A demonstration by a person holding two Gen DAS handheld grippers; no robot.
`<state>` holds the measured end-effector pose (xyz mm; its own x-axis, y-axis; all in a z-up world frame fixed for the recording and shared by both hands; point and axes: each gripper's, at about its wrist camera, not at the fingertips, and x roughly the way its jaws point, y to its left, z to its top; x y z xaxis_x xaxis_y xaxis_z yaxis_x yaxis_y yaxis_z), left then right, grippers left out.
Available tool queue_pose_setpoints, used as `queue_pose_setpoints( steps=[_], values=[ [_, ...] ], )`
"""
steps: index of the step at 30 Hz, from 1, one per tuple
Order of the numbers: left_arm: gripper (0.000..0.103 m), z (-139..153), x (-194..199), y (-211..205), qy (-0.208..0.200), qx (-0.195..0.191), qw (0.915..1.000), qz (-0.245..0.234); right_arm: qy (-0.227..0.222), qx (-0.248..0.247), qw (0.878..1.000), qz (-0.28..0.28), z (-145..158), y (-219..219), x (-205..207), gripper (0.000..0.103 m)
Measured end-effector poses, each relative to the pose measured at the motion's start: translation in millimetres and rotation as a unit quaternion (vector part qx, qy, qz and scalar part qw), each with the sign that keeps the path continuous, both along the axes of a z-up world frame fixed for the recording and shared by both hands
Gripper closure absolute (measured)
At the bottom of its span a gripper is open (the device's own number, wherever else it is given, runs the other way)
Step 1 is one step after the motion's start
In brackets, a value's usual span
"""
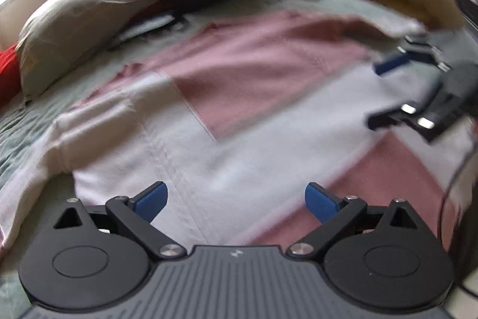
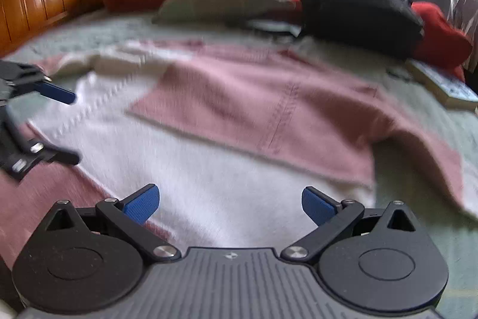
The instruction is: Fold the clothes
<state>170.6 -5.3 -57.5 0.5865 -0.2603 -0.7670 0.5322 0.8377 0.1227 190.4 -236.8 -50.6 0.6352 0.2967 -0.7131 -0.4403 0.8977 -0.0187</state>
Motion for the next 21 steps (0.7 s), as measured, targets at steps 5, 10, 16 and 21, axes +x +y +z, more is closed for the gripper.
queue_pose_setpoints(
  steps=[5, 10, 16, 21],
  values=[
    [0.001, -11.7, -41.2, 40.4, 0.036, -0.039, 0.9974, 0.048, -0.015, 0.016, 0.999, -0.041, -13.9, -16.5, -33.3, 0.000],
    [0.001, 5.3, -76.2, 52.3, 0.027, -0.020, 0.9984, 0.045, -0.027, 0.010, 0.996, -0.082, -13.7, -18.1, -60.2, 0.000],
    [0.001, 13.7, -88.1, 24.6, 0.014, -0.081, 0.9966, -0.011, -0.031, 0.003, 0.994, -0.103, -13.2, -6.6, -75.3, 0.000],
    [0.001, -12.9, -98.6, 14.4, 0.058, -0.080, 0.9949, 0.022, -0.017, 0.026, 0.993, -0.115, -16.5, -15.1, -83.5, 0.000]
  ],
)
